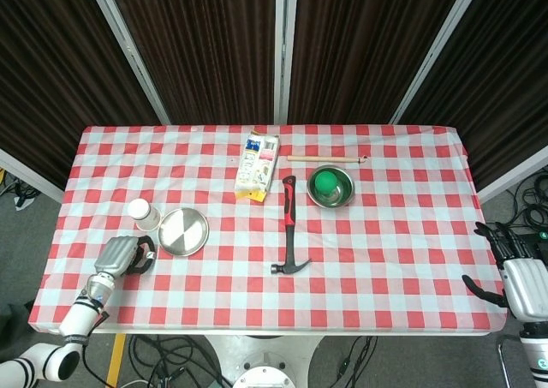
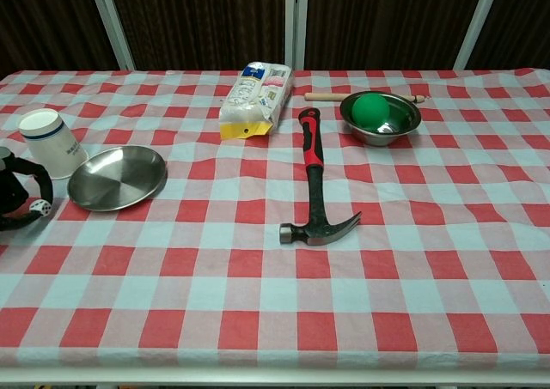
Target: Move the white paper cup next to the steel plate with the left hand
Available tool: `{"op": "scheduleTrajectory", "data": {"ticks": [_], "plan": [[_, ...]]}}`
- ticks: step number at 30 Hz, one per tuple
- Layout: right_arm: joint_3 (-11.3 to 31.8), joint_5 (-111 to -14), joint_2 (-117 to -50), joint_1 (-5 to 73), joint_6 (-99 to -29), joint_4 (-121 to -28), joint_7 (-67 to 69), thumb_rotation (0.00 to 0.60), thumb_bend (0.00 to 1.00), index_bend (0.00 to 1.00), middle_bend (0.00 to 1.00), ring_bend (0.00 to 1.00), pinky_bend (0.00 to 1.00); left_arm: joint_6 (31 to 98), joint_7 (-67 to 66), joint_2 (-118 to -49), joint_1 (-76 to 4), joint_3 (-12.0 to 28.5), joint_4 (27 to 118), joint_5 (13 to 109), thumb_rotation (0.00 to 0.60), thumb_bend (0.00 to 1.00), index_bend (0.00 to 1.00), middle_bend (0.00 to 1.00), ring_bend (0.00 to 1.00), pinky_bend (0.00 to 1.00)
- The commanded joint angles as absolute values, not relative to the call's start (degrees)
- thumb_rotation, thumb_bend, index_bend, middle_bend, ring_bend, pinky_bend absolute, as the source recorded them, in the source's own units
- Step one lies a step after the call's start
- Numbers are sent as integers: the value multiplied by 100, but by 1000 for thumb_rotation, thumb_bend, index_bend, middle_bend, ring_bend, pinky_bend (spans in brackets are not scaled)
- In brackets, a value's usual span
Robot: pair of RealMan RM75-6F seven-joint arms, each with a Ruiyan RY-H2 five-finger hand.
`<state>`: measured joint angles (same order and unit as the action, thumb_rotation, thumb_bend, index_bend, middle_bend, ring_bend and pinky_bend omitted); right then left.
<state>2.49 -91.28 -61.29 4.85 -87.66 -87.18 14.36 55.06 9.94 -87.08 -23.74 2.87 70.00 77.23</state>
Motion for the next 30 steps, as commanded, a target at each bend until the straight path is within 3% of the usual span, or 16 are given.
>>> {"op": "scheduleTrajectory", "data": {"ticks": [1,9,14,19,26,30], "plan": [[251,-9136,-6121,491,-8769,-8719,1439,600,122,100,216,71,164,5616,1079,-8668,-2476,360,7154,7889,600,404,534,862,828,886],[248,-9096,-6123,455,-8796,-8661,1521,600,122,109,220,88,175,5304,706,-8847,-2901,618,7219,7714,600,398,517,862,828,886],[247,-9076,-6124,431,-8816,-8618,1570,600,123,111,221,90,184,5185,110,-8946,-3037,729,7245,7360,600,400,447,843,824,885],[251,-9097,-6124,420,-8854,-8598,1593,600,123,112,222,90,188,5271,-59,-8931,-3018,761,7382,7200,600,338,372,792,798,885],[257,-9149,-6111,411,-8921,-8618,1577,600,123,111,228,111,209,5993,281,-8549,-2691,797,7873,7387,600,316,324,711,741,882],[261,-9160,-6075,389,-8968,-8657,1543,600,122,112,228,111,214,6581,704,-8198,-2340,977,8095,7287,600,311,391,694,714,870]]}}
